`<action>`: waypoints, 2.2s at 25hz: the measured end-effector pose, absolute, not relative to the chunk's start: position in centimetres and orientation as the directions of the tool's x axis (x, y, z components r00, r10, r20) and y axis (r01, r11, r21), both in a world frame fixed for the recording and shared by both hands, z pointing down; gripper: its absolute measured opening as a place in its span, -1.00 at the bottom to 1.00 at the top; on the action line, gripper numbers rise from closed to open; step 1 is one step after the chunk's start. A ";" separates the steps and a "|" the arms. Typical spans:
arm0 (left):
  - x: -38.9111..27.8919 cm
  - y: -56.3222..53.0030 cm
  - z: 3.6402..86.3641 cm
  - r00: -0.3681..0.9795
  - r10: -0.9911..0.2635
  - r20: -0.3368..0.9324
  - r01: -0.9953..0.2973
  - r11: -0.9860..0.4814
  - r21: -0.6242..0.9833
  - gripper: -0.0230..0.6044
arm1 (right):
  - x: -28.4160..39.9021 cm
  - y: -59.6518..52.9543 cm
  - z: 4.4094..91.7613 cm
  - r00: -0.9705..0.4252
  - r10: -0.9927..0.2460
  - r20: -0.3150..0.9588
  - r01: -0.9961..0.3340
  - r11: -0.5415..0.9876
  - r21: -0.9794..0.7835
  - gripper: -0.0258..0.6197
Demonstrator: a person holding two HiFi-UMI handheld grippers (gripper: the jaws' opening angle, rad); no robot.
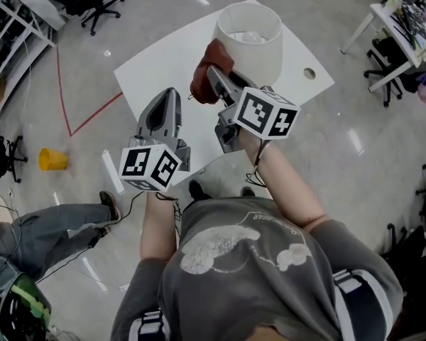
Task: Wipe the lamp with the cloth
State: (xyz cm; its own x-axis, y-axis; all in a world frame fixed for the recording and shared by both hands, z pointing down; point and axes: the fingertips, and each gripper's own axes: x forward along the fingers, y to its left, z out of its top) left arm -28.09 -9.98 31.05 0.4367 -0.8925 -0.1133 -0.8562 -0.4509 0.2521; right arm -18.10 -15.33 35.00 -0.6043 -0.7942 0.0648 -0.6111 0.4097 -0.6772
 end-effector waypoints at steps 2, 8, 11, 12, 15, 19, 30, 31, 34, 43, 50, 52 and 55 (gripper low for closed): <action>-28.0 -9.6 31.8 0.425 -0.900 -0.101 -0.863 -0.436 0.257 -0.90 | -18.3 -15.0 36.0 -0.616 -0.783 0.085 -0.613 0.410 -0.675 -0.64; -27.9 -8.6 33.8 0.378 -0.924 -0.062 -0.879 -0.379 0.290 -0.90 | -17.8 -13.9 40.2 -0.637 -0.753 0.166 -0.630 0.384 -0.675 -0.64; -27.0 -7.6 35.2 0.364 -0.931 -0.038 -0.877 -0.356 0.322 -0.90 | -16.8 -13.1 42.0 -0.645 -0.737 0.203 -0.641 0.376 -0.669 -0.64; -26.6 -7.2 35.6 0.359 -0.933 -0.030 -0.878 -0.349 0.327 -0.90 | -16.4 -12.9 42.5 -0.646 -0.732 0.215 -0.646 0.376 -0.664 -0.64; -25.4 -6.2 37.0 0.339 -0.941 -0.005 -0.884 -0.320 0.340 -0.90 | -15.5 -11.9 44.7 -0.664 -0.703 0.254 -0.647 0.369 -0.667 -0.64; -24.6 -4.9 38.5 0.307 -0.952 0.022 -0.893 -0.280 0.353 -0.90 | -14.6 -10.8 46.4 -0.679 -0.676 0.286 -0.651 0.373 -0.662 -0.64; -23.8 -3.7 35.4 0.346 -0.938 -0.033 -0.885 -0.338 0.321 -0.90 | -13.3 -9.0 38.7 -0.706 -0.687 0.168 -0.658 0.550 -0.515 -0.64; -23.9 -4.0 34.6 0.356 -0.933 -0.048 -0.882 -0.353 0.314 -0.90 | -13.1 -9.2 37.5 -0.702 -0.694 0.161 -0.674 0.573 -0.467 -0.63; -24.6 -4.9 32.3 0.380 -0.920 -0.093 -0.872 -0.390 0.295 -0.90 | -12.5 -10.1 35.0 -0.684 -0.711 0.165 -0.716 0.609 -0.341 -0.63; -23.8 -6.9 29.8 0.464 -0.874 -0.146 -0.819 -0.486 0.304 -0.90 | -11.2 -12.8 32.1 -0.656 -0.727 0.204 -0.754 0.613 -0.238 -0.63; -21.9 -7.3 32.6 0.449 -0.890 -0.085 -0.841 -0.453 0.296 -0.90 | -10.1 -12.4 35.1 -0.682 -0.694 0.231 -0.730 0.630 -0.264 -0.63; -21.4 -7.4 33.4 0.427 -0.902 -0.070 -0.855 -0.427 0.294 -0.90 | -9.8 -12.4 36.3 -0.706 -0.669 0.234 -0.708 0.651 -0.274 -0.63; -20.7 -7.4 34.6 0.378 -0.925 -0.045 -0.876 -0.374 0.305 -0.90 | -9.6 -12.3 38.0 -0.749 -0.615 0.246 -0.662 0.690 -0.292 -0.64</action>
